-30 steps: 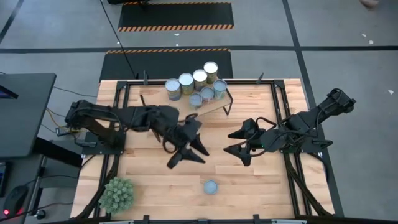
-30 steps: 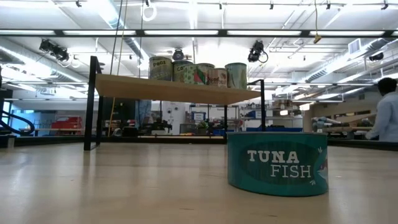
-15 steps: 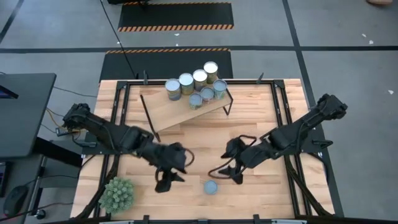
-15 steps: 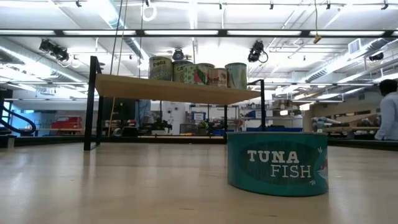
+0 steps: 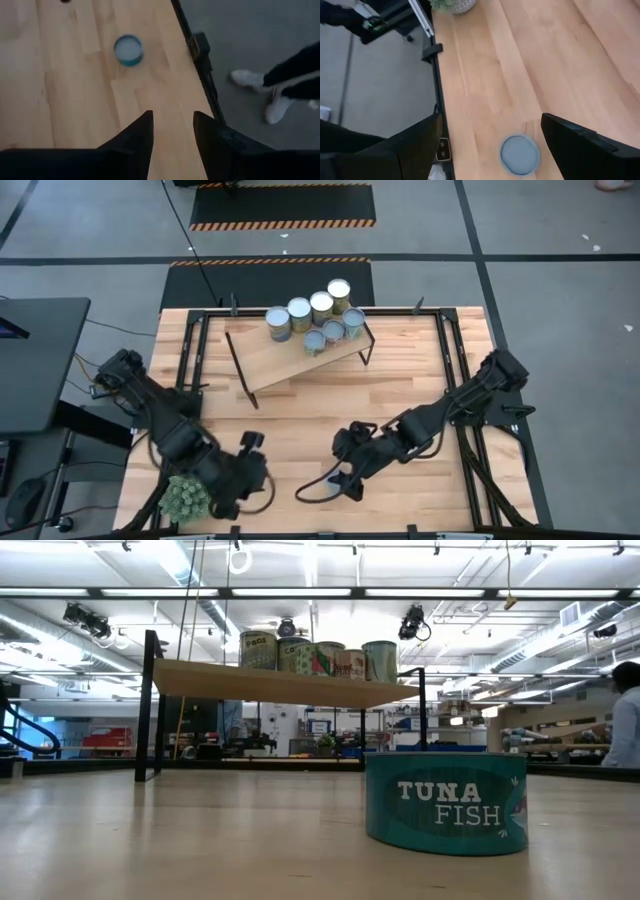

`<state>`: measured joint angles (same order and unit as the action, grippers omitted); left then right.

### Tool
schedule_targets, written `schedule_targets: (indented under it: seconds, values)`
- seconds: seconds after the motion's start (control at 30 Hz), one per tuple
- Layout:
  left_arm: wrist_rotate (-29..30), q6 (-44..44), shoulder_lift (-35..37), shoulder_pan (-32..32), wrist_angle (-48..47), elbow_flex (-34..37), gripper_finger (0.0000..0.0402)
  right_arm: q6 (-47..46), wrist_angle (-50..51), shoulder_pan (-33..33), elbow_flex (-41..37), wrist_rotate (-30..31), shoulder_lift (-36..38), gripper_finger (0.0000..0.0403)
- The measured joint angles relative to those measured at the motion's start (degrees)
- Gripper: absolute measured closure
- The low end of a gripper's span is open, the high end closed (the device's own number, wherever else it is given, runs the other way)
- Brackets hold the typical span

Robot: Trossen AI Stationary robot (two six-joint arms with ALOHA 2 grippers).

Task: Pick and place cans onto a shelf
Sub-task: Put the canned tuna on the shelf

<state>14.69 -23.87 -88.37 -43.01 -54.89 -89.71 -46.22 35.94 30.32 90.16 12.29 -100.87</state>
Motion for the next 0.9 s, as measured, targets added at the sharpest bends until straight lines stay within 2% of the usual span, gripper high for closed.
schedule_targets:
  seconds: [0.17,0.3,0.67,0.9]
  values:
    - [-0.1,0.5,1.4,-1.9,0.7,4.6,0.0275,-0.7,9.8,0.4,8.5,0.4,-4.2,0.0055]
    - [-0.5,-1.2,4.0,-2.0,3.9,9.6,0.029,-1.6,15.5,1.4,11.8,1.6,-6.2,0.0055]
    - [2.3,-8.4,14.7,-1.9,20.8,25.3,0.0312,-0.1,22.8,5.0,11.8,8.5,-8.5,0.0055]
    - [4.0,-15.4,19.4,-1.8,33.8,35.4,0.0313,1.1,24.3,5.6,10.7,6.3,-9.3,0.0054]
